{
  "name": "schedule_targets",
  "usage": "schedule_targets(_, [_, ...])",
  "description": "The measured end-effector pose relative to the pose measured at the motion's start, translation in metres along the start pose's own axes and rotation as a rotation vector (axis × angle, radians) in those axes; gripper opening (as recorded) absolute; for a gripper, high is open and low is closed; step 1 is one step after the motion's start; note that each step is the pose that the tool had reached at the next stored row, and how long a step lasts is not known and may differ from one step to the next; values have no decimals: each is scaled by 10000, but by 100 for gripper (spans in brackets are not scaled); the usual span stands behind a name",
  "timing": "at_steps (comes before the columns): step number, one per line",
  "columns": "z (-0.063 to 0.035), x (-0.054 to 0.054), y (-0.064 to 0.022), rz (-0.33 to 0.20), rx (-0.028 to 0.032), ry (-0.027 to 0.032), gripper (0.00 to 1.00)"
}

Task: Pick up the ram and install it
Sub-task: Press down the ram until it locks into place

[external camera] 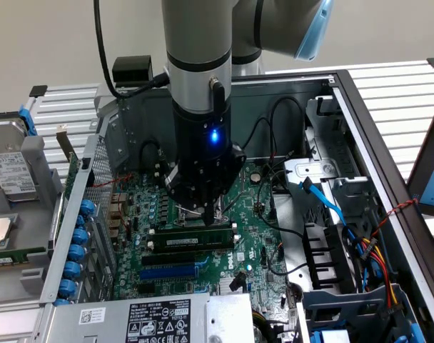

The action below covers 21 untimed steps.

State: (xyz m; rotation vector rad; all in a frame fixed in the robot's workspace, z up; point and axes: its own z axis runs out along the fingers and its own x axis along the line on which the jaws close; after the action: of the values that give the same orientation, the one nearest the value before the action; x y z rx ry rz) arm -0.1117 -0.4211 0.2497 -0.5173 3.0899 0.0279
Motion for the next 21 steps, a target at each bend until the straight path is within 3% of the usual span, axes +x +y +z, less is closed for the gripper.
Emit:
schedule_targets(11, [8, 0, 0, 1921, 21, -31, 11])
schedule_targets(21, [22, 6, 41, 1954, 30, -48, 11])
